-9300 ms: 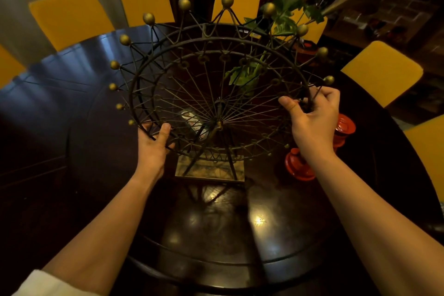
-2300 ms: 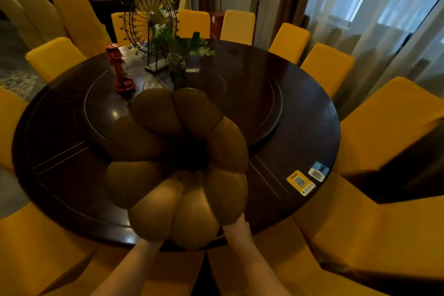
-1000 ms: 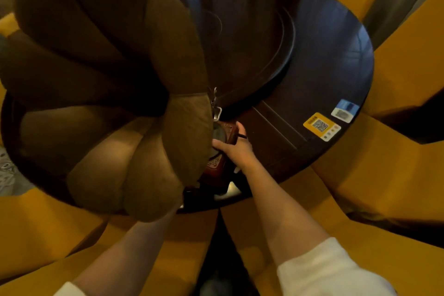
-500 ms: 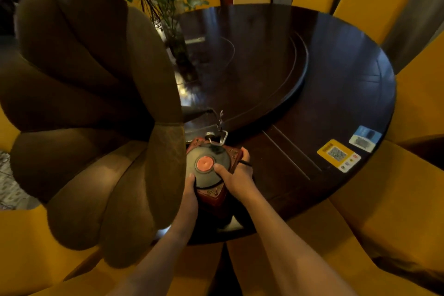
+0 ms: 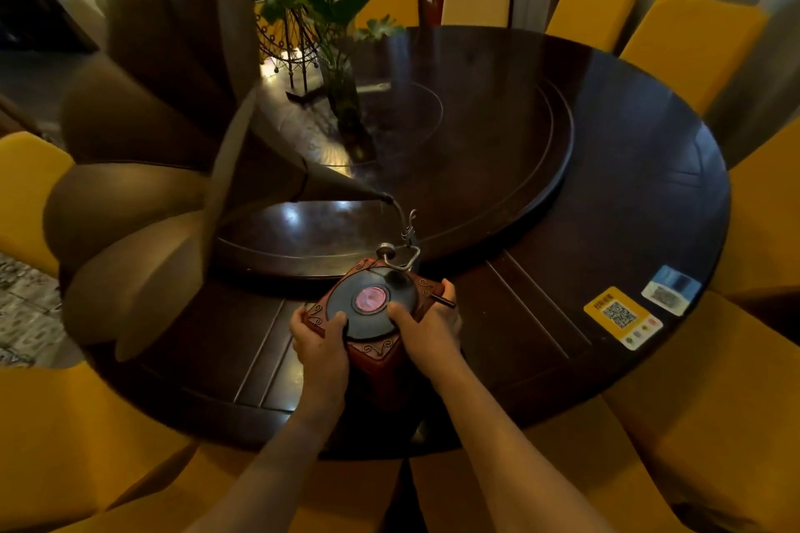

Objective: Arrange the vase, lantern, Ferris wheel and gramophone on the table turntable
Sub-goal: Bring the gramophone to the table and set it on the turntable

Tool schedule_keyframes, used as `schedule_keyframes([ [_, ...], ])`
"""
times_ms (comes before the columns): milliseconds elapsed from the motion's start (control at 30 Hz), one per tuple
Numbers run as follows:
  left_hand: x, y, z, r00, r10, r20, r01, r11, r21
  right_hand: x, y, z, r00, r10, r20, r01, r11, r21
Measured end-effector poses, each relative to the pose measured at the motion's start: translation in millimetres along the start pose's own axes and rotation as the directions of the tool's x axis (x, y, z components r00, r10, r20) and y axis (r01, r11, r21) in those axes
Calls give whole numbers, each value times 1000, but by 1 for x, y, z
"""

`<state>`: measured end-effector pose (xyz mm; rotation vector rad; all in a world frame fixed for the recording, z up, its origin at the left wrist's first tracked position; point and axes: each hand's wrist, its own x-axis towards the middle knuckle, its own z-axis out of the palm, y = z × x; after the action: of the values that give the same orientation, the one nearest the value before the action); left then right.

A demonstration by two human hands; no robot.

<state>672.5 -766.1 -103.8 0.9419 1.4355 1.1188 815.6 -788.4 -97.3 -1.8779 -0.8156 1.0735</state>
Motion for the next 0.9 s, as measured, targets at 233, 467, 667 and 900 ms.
schedule_keyframes([
  [233,7,23,-13,1000,12,-23,-11,1000,17,-11,-30,3,999,-38,6,38,999,-7],
  [467,56,72,-3,998,62,-19,-62,998,-16,17,-90,7,993,-109,-39,107,993,-46],
  [667,115,117,23,996,90,10,-91,996,22,73,-140,9,991,-117,-62,117,993,-12],
  [900,196,157,62,996,65,53,-68,996,58,154,-181,16,995,-69,-72,70,998,5],
])
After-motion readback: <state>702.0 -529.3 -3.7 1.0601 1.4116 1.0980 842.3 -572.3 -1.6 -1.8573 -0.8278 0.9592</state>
